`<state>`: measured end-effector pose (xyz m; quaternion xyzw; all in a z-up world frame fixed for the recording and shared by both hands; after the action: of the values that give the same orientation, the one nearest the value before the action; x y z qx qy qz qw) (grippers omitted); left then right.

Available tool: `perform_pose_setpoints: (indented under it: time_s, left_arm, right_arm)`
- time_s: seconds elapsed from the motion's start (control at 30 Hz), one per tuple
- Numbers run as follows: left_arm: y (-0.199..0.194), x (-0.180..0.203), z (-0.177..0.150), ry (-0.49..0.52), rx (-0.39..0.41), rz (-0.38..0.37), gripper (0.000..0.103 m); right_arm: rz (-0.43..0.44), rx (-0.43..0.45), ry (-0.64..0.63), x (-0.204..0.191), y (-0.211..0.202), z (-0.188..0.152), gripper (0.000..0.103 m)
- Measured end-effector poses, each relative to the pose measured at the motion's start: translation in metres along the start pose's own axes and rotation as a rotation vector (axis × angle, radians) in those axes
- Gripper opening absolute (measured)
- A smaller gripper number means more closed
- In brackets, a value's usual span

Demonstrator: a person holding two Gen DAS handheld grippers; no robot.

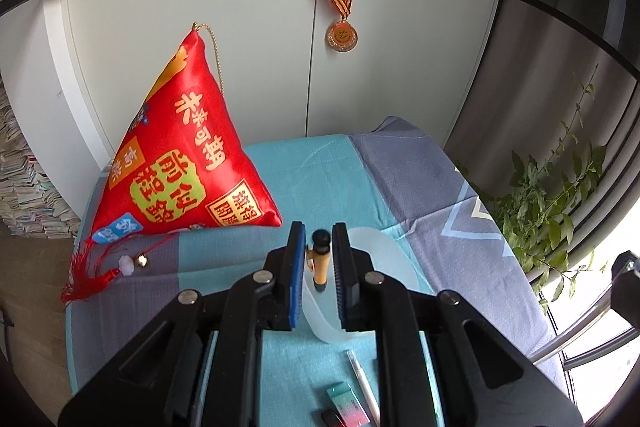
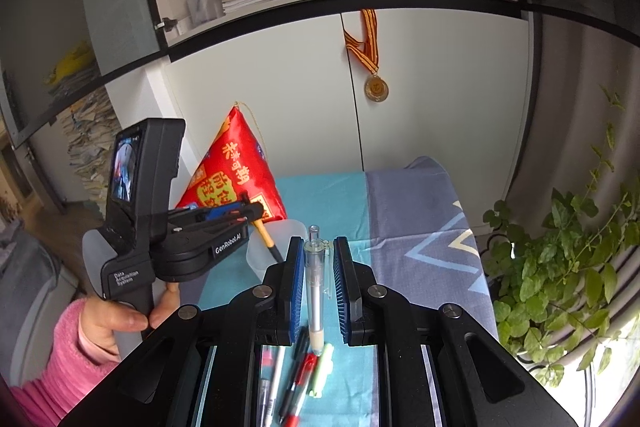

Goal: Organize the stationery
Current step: 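Open the left tool to drop the yellow pencil in the cup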

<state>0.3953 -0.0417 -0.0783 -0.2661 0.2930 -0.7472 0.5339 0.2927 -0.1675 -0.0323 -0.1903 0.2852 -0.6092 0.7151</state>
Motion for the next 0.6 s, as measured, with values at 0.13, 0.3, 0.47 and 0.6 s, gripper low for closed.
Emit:
perform_pose_setpoints:
  time_s: [0.13,0.3,0.47,0.6]
  left_arm:
    - [-0.012,-0.003,-0.006,-0.015,0.004,-0.003,0.012]
    - [-0.044,-0.014,-0.018,-0.036,0.056,0.012,0.012]
    - [-0.079,-0.031,-0.041,-0.079,0.101,0.025,0.018]
    - [-0.098,-0.041,-0.064,-0.087,0.124,0.061,0.023]
  right_arm:
    - [-0.009,0.008,-0.001,-0.002,-0.010,-0.001,0.015]
    - [-0.016,0.016,-0.002,-0.008,-0.019,0.000,0.015]
    - [-0.015,0.026,-0.012,-0.018,-0.025,0.001,0.015]
    - [-0.014,0.031,-0.021,-0.029,-0.025,0.004,0.015]
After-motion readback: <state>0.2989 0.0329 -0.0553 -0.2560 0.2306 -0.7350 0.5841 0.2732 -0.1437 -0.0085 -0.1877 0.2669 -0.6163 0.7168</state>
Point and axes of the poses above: each gripper's, at about its wrist camera, not at the fingertips, and y roughly the way its jaws point, x to its right, z to its top, the point moved 2 cm from there along y, roughly the way its jaws point, and after that the axes turned 3 degrees about -x, right-handed, at the moved point
